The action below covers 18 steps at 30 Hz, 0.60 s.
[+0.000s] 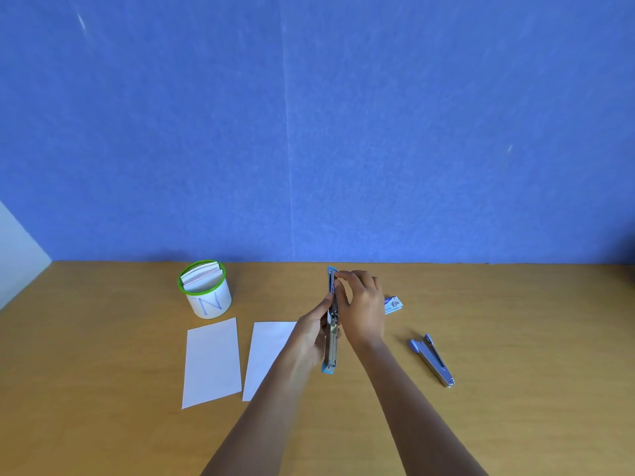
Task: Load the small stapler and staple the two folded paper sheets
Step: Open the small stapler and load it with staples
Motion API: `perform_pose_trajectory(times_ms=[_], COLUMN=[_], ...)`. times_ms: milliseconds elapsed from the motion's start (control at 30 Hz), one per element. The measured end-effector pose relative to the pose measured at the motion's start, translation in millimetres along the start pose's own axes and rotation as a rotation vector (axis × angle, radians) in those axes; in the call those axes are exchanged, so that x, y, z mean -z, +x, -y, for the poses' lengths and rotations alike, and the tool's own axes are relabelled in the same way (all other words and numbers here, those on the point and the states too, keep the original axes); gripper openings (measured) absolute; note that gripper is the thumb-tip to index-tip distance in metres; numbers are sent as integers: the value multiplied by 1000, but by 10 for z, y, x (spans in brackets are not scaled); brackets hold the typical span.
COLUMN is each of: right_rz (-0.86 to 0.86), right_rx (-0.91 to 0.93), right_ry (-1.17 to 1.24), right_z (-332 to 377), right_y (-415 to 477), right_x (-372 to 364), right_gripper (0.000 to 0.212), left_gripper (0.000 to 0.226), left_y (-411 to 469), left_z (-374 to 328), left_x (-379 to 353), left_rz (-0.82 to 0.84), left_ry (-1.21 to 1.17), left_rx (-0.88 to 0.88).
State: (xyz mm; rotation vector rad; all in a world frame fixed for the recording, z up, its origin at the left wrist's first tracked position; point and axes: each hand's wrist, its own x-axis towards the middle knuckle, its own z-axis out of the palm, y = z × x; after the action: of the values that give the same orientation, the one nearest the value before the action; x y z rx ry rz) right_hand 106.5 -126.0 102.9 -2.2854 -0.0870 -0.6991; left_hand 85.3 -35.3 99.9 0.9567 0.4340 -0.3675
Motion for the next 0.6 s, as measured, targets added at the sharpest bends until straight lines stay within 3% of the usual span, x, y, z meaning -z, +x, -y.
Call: perform_pose_trajectory(times_ms=[433, 600], right_rz=[41, 31], right_rx=[-14, -56], right_ry=[103, 213], right_z=[-18, -36], right_y=[-181, -205], right_x=[-70, -9], right_gripper=[4, 15], left_gripper=[22, 18], left_y=[12, 3], left_z=[29, 36], left_x=[89, 76], left_rz=[-65, -55], left_ry=[-55, -91], left_rx=[3, 2])
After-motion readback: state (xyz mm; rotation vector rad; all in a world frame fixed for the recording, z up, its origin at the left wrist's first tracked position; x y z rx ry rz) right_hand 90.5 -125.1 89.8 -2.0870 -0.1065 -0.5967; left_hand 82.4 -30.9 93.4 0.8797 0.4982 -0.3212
